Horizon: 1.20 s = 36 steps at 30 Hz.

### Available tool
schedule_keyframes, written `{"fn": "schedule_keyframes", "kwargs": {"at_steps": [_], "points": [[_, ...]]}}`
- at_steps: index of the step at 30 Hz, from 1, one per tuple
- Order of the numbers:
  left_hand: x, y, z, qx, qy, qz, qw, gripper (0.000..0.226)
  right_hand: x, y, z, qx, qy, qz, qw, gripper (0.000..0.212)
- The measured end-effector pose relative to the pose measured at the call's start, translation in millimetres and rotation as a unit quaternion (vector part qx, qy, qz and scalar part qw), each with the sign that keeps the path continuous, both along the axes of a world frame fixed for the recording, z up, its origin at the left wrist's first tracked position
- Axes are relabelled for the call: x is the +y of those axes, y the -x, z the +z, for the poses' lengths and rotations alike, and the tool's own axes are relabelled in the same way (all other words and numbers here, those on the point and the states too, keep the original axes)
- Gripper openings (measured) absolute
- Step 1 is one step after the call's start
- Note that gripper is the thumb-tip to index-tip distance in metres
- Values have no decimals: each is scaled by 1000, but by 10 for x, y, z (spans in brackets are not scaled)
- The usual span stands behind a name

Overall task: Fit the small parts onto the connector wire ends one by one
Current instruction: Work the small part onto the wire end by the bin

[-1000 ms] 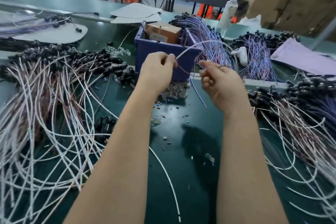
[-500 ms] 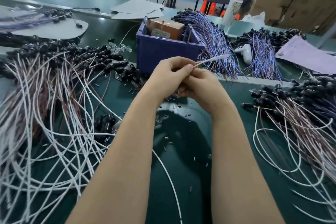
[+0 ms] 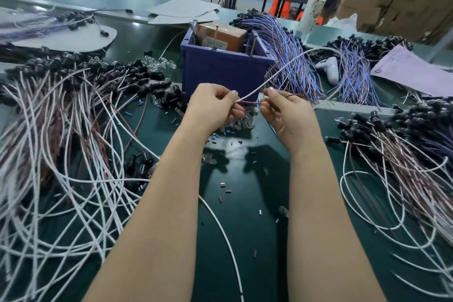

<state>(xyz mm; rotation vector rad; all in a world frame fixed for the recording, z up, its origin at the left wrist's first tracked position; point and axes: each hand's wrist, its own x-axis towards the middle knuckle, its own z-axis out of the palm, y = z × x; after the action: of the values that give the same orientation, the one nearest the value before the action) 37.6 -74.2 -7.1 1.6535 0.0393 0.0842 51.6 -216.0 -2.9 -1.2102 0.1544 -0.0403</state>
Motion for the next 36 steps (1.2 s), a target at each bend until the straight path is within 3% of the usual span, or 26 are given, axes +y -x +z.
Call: {"fn": "schedule_keyframes", "kwargs": {"at_steps": [5, 9, 15, 18, 23, 27, 36], "points": [[-12, -8, -14, -13, -2, -11, 1000, 12, 13, 10, -26, 25, -12, 56, 998, 14], [-15, -2, -20, -17, -23, -34, 999, 9, 80, 19, -67, 11, 36, 121, 992, 15], [12, -53, -51, -16, -128, -15, 992, 21, 76, -1, -81, -50, 67, 63, 995, 16], [81, -68, -92, 7, -181, 4, 984, 26, -26, -11, -70, -55, 35, 22, 998, 18], [88, -69, -86, -4, -142, 34, 989, 22, -96, -36, -38, -59, 7, 0, 998, 19], [-51, -34, -23, -24, -76, -20, 997, 22, -23, -46, -42, -61, 12, 21, 998, 17], [-120, -14, -29, -66, -105, -13, 992, 10, -2, -40, -49, -47, 19, 65, 997, 16]]}}
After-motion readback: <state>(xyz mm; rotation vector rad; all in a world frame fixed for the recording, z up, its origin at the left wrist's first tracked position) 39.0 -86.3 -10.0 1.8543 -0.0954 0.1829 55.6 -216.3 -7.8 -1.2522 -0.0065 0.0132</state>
